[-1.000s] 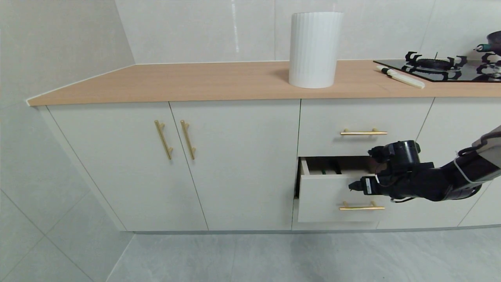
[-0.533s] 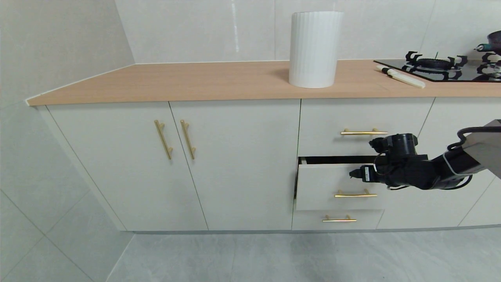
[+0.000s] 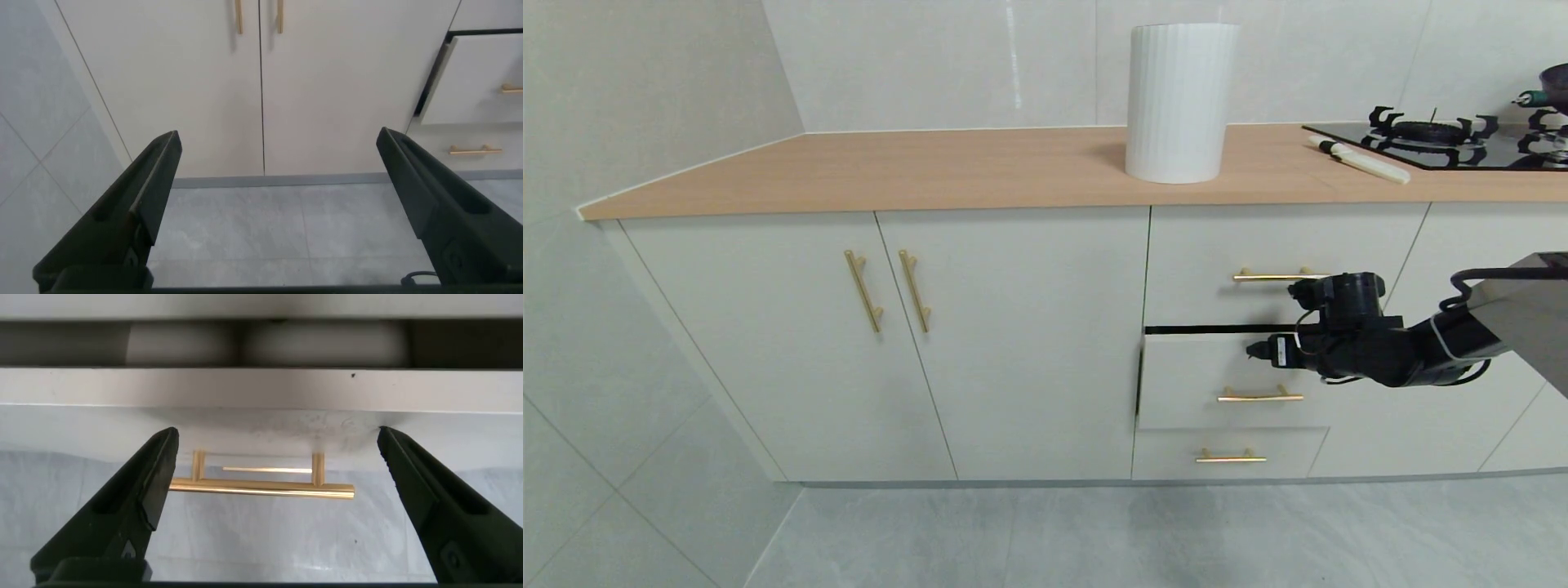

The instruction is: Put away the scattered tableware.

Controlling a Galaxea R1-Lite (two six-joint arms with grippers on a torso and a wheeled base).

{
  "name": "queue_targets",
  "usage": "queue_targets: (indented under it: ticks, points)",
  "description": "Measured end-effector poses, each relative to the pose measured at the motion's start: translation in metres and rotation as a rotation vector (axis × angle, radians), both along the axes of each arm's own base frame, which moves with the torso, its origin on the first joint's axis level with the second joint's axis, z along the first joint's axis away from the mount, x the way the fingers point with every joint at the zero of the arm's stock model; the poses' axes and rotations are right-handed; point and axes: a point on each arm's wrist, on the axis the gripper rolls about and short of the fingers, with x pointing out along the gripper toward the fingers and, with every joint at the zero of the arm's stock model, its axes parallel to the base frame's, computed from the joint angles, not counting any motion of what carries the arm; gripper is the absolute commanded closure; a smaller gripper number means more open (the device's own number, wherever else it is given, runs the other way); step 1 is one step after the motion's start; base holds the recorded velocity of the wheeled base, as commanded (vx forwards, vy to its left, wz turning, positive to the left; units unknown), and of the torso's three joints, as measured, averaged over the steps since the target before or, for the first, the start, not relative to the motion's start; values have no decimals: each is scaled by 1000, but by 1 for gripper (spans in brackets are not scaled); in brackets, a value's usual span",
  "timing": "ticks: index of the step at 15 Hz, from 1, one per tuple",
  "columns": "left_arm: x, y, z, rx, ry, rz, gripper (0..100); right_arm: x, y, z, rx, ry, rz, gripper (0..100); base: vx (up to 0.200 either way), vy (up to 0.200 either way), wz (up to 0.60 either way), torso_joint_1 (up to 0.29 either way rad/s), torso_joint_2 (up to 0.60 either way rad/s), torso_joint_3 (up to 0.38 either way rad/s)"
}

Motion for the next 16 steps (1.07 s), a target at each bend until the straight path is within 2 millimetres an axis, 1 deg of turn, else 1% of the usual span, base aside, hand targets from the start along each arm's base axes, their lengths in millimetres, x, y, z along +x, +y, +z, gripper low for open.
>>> queue_targets:
  ticks: [4,7,10,13,16]
  points:
    - [0,0,0,0,0,0,0,6,0,-4,0,-51,-9,0,0,0,0,0,0,0]
    - [0,0,0,0,0,0,0,10,1,-12,-4,-81,-20,0,0,0,0,0,0,0]
    - [0,0,0,0,0,0,0,16,1,-17,-12,-150,-46,0,0,0,0,0,0,0]
    - [0,0,0,0,0,0,0,18,1,-25,-15,-146,-55,0,0,0,0,0,0,0]
    - [0,0,0,0,0,0,0,20,1,-25,-13,-161,-56,0,0,0,0,0,0,0]
